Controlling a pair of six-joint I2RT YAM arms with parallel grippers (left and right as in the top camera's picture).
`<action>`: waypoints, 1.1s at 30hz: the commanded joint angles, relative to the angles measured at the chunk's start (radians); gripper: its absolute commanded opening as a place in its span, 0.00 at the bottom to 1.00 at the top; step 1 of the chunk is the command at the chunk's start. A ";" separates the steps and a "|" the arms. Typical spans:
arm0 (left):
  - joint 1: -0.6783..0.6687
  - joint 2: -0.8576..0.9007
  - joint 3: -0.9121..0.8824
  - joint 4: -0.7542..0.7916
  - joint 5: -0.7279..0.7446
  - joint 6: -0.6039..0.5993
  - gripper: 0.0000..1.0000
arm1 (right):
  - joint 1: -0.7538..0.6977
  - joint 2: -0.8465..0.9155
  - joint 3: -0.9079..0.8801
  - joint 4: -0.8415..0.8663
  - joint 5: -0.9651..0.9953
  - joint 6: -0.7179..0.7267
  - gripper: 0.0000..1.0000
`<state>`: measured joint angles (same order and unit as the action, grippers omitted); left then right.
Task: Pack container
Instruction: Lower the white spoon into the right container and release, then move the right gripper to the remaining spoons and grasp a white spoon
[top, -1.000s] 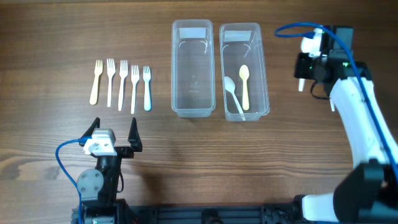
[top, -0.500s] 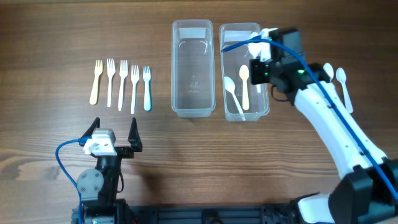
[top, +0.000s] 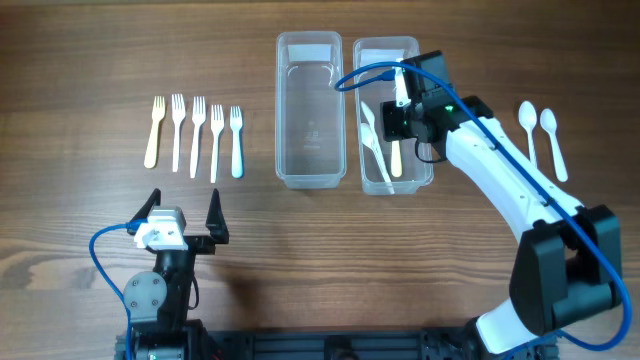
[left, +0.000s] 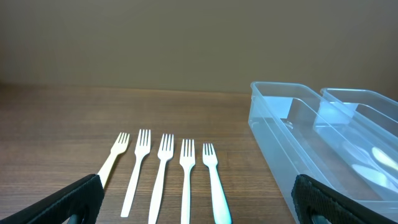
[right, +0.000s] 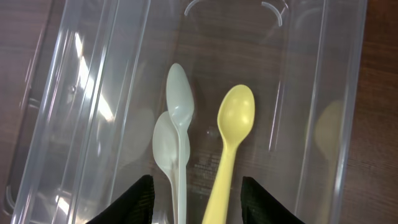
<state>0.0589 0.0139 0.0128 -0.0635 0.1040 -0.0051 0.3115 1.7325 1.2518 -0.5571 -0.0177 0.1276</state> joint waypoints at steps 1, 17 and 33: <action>-0.004 -0.007 -0.006 0.000 0.019 -0.006 1.00 | -0.009 -0.101 0.039 -0.056 0.095 0.007 0.41; -0.004 -0.006 -0.006 0.000 0.019 -0.006 1.00 | -0.378 -0.164 0.031 -0.209 0.332 -0.050 0.56; -0.004 -0.006 -0.006 0.000 0.019 -0.006 1.00 | -0.576 0.053 0.031 -0.045 0.200 -0.205 0.59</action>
<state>0.0589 0.0139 0.0128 -0.0635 0.1040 -0.0051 -0.2344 1.7176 1.2778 -0.6109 0.2028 -0.0483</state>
